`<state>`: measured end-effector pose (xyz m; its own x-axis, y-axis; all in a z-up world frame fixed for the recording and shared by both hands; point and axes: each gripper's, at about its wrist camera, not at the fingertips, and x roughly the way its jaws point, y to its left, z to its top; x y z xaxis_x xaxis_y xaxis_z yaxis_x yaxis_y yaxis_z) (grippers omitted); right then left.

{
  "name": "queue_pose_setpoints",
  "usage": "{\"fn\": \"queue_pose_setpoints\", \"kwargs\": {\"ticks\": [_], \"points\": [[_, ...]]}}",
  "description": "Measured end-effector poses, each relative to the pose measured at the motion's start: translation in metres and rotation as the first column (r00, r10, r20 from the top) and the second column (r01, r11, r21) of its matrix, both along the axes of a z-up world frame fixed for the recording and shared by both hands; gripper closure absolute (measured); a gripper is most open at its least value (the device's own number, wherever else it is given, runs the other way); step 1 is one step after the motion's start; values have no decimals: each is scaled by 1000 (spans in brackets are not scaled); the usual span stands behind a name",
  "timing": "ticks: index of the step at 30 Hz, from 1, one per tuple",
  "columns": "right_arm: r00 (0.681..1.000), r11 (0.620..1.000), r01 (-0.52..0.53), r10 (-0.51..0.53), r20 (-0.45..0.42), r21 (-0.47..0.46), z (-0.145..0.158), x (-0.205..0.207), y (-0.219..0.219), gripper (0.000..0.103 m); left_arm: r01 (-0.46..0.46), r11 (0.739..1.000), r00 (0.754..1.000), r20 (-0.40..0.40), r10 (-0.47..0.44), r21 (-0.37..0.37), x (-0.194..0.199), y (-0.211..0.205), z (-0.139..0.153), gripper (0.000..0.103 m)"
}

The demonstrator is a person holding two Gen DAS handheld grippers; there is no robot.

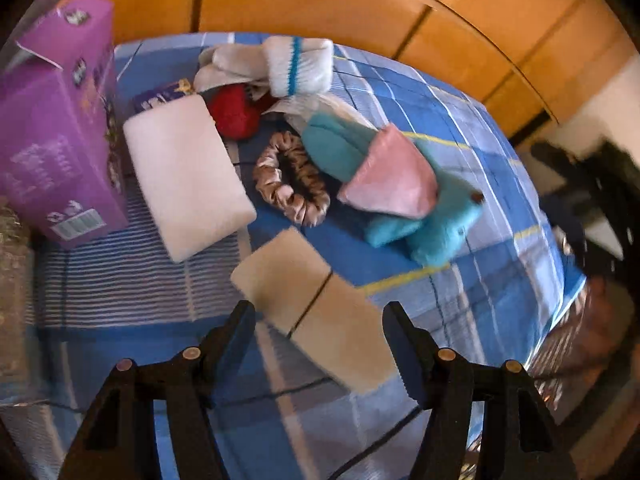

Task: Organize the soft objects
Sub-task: 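Grasp the tan bandage roll with the left tool while the right tool grasps the blue teddy bear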

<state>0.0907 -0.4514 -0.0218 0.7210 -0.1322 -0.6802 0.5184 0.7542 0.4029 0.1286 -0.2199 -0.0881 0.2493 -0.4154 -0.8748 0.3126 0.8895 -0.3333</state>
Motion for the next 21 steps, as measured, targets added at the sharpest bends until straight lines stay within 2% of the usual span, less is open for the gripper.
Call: {"fn": "queue_pose_setpoints", "kwargs": {"ticks": [2, 3, 4, 5, 7, 11, 14, 18, 21], "points": [[1000, 1000, -1, 1, -2, -1, 0, 0, 0, 41, -23, 1000, 1000, -17, 23, 4, 6, -5, -5, 32], [1000, 1000, 0, 0, -3, -3, -1, 0, 0, 41, -23, 1000, 1000, -17, 23, 15, 10, -11, -10, 35], [1000, 1000, 0, 0, -4, -4, -1, 0, 1, 41, -14, 999, 1000, -6, 14, 37, 10, -14, -12, 42], [1000, 1000, -2, 2, -4, -6, -1, 1, 1, 41, 10, 998, 999, 30, -12, 68, 6, -18, -12, 43], [1000, 1000, -9, 9, -5, -11, -1, 2, 2, 41, 54, 997, 997, 49, -56, 57, 0, -17, -11, 52], [999, 999, -35, 34, -13, -31, 0, 4, 8, 42, 117, 989, 987, 97, -125, 85, -17, -7, -6, 54], [999, 998, -47, 47, -20, -34, 0, 6, 10, 42, 152, 979, 974, 148, -171, 133, -33, 11, -3, 54], [996, 997, -76, 75, -39, -28, -3, 10, 13, 42, 168, 970, 964, 178, -199, 174, -47, 35, -2, 54], [986, 989, -144, 140, -88, -33, -8, 21, 23, 41, 168, 969, 964, 174, -200, 179, -53, 50, -6, 54]]}}
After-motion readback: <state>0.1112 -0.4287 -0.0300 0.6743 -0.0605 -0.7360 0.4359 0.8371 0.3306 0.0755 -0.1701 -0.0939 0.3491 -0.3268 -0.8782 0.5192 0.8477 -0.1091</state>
